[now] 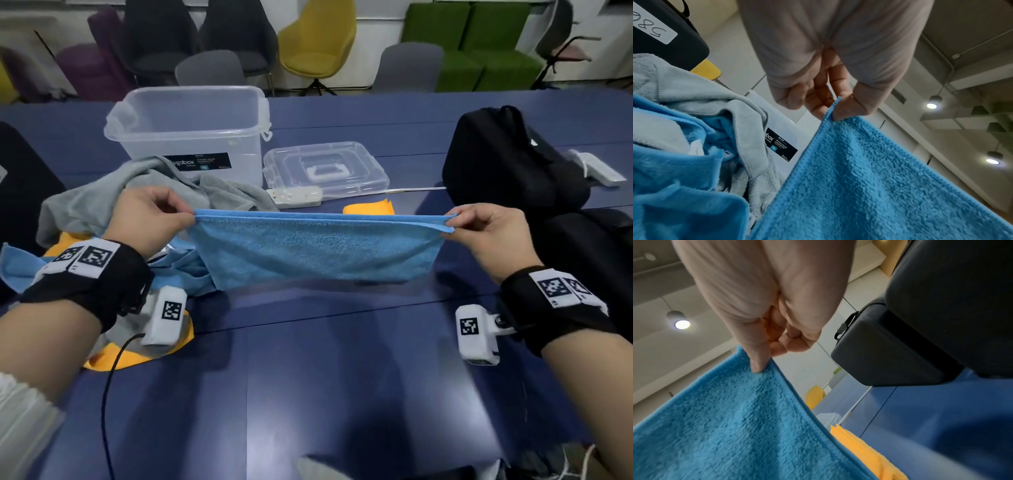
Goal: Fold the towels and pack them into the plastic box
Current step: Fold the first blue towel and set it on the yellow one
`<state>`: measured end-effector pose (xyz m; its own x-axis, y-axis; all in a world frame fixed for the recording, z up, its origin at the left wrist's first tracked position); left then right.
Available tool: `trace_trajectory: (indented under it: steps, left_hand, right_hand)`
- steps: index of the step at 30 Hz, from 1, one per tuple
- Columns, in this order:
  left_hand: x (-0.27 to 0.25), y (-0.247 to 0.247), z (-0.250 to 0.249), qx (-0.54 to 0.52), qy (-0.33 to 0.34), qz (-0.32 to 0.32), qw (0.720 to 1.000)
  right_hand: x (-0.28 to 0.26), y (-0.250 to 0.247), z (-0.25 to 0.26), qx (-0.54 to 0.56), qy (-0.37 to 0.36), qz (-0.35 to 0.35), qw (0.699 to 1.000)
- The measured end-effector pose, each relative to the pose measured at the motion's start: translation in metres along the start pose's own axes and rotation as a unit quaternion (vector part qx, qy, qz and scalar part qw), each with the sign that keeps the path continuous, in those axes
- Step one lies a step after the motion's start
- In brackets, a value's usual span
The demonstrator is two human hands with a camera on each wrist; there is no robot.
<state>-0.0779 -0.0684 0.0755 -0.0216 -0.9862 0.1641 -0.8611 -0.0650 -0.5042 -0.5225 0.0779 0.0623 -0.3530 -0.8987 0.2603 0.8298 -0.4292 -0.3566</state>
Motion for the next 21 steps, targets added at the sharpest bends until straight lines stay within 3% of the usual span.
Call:
trace_trajectory:
  steps: [4, 7, 9, 12, 15, 18, 21]
  left_hand:
    - [-0.005, -0.007, -0.007, -0.047, 0.015, 0.012, 0.999]
    - [-0.012, -0.015, -0.005, -0.109, 0.005, 0.097, 0.989]
    - [-0.02, -0.018, -0.003, -0.164, -0.023, 0.185, 0.969]
    - [-0.029, -0.022, 0.005, -0.238, -0.109, 0.305, 0.916]
    - [-0.03, -0.022, 0.021, -0.25, -0.187, 0.349, 0.884]
    - [-0.033, 0.002, 0.042, -0.146, -0.226, 0.317, 0.91]
    - [-0.035, 0.038, 0.072, 0.052, -0.181, 0.266, 0.945]
  right_hand:
    - [-0.006, -0.007, 0.007, 0.013, 0.014, 0.002, 1.0]
    - [-0.018, -0.014, 0.013, 0.049, 0.039, 0.05, 0.997]
    - [-0.025, -0.021, 0.013, 0.045, 0.061, 0.082, 0.994]
    - [-0.033, -0.028, 0.014, 0.089, 0.101, 0.149, 0.98]
    - [-0.039, -0.026, 0.005, 0.116, 0.194, 0.213, 0.95]
    - [-0.044, -0.009, -0.023, 0.052, 0.271, 0.195, 0.941]
    - [-0.045, 0.017, -0.072, -0.117, 0.288, 0.166, 0.936]
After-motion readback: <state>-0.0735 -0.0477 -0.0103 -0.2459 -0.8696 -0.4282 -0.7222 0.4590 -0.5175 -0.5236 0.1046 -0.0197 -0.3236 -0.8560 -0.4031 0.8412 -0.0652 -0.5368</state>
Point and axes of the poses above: each hand's wrist, its own x-axis towards the middle knuckle, its own y-axis out of the palm, z = x × y, the point moved 4 cm from there along x, towards the middle knuckle, and after that the axes turned 6 degrees about -x, right-handed, at the moved point
